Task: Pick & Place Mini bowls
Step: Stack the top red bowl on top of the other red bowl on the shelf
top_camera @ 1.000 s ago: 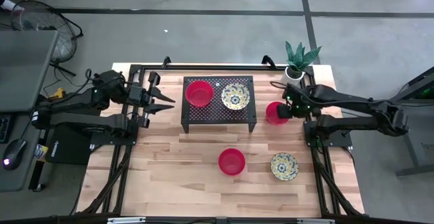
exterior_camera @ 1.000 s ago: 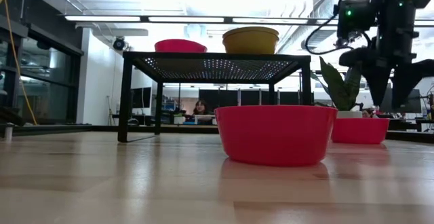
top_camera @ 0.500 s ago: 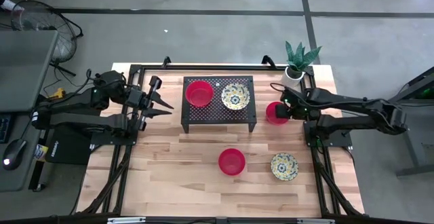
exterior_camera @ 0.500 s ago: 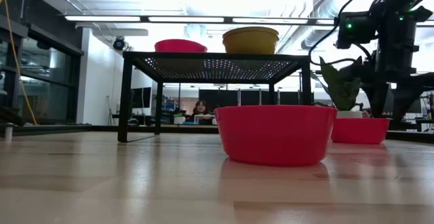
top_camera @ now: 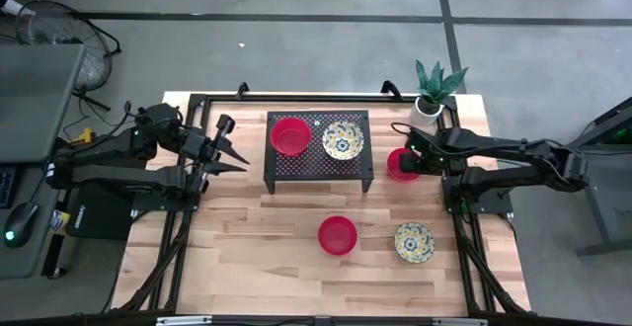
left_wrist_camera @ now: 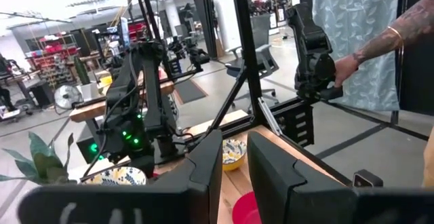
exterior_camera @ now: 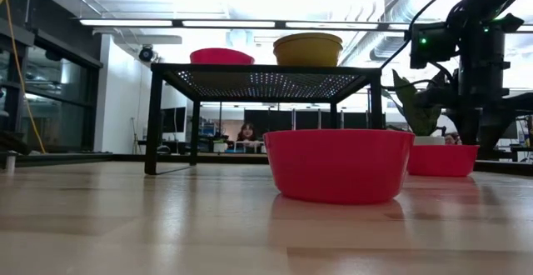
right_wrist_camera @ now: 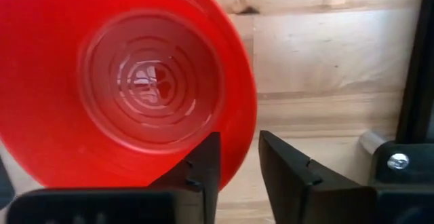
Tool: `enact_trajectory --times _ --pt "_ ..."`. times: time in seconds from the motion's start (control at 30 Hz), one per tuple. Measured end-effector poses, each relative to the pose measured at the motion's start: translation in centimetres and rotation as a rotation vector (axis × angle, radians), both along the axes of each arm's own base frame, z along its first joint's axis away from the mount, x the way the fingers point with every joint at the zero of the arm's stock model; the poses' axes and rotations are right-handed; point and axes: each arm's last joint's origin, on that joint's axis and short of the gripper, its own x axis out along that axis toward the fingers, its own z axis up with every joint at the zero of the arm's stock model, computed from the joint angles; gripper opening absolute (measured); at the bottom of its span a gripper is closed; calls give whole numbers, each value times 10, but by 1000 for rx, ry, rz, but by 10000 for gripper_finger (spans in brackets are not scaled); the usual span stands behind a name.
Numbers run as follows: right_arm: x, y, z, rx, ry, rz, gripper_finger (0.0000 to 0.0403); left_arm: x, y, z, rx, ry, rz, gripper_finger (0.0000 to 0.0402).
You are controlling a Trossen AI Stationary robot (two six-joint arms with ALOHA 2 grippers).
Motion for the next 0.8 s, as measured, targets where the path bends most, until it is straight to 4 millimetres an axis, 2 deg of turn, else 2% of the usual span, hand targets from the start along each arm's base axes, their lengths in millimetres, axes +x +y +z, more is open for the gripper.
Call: enact_trajectory --times 0.3,0.63,0.8 --pt "0 0 0 -2 2 31 7 -1 0 1 1 -5 3 65" --pt "-1 2 2 28 -13 125 2 -1 1 1 -2 -8 60 65" --pt "-2 3 17 34 10 187 1 -1 2 1 -6 -8 81 65"
